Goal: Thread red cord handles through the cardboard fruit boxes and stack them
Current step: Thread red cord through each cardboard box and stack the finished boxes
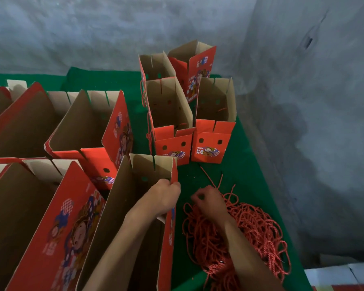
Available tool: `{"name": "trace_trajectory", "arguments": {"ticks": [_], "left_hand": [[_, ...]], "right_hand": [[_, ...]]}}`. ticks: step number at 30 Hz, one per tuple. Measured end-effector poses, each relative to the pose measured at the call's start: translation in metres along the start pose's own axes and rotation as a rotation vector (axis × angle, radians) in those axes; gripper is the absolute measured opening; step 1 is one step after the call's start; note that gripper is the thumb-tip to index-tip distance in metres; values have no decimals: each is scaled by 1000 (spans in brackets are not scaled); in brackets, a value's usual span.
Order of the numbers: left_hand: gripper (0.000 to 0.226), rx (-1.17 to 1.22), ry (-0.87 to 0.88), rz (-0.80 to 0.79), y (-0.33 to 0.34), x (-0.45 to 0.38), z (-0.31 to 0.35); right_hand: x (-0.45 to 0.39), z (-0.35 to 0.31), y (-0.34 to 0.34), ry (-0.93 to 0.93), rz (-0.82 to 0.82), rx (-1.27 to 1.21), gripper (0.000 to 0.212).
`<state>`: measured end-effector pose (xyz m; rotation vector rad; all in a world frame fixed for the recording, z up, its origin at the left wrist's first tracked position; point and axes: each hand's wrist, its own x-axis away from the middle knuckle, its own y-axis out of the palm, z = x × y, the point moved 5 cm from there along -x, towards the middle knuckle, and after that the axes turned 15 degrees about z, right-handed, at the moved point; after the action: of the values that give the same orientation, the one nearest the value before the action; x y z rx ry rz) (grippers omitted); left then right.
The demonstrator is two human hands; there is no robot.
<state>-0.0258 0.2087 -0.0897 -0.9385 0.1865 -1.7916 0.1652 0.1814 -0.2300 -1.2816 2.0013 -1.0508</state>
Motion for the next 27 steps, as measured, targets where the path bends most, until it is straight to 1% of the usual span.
{"name": "trace_trajectory", "arguments": {"ticks": [2,5,7,8,11,13,15,19,23,25,27], "left_hand": [[18,9,-16,-11,0,0,1],[21,23,-42,-13,-2,2,1],[21,56,-63,-12,-5,2,-2],[23,73,-73,-12,-6,2,-4],[49,121,-112,-8,-12,0,-14],[57,134,-118,-4,-15,-2,-19],[57,136,-107,-7,-18,-3,-22],[51,162,-78,-7,-21,-3,-23],[50,173,-80,6,-22,-6,-27],[49,188,-87,3,-21,-6,-28],[48,202,-91,1,-18,-7,-30]], "right_hand": [[-1,-12,-17,37,69,-234,19],[6,-31,-40,174,115,-602,18],[14,-43,-51,188,98,-778,17],[19,-48,-55,183,74,-810,15],[33,-56,-54,154,-34,-719,10],[43,-62,-49,139,-74,-722,14],[52,-67,-44,135,-87,-761,17],[63,-68,-31,136,-59,-816,9],[68,-68,-19,177,-75,-810,17],[67,-69,-16,171,-45,-789,22],[64,-70,-11,166,7,-757,22]]}}
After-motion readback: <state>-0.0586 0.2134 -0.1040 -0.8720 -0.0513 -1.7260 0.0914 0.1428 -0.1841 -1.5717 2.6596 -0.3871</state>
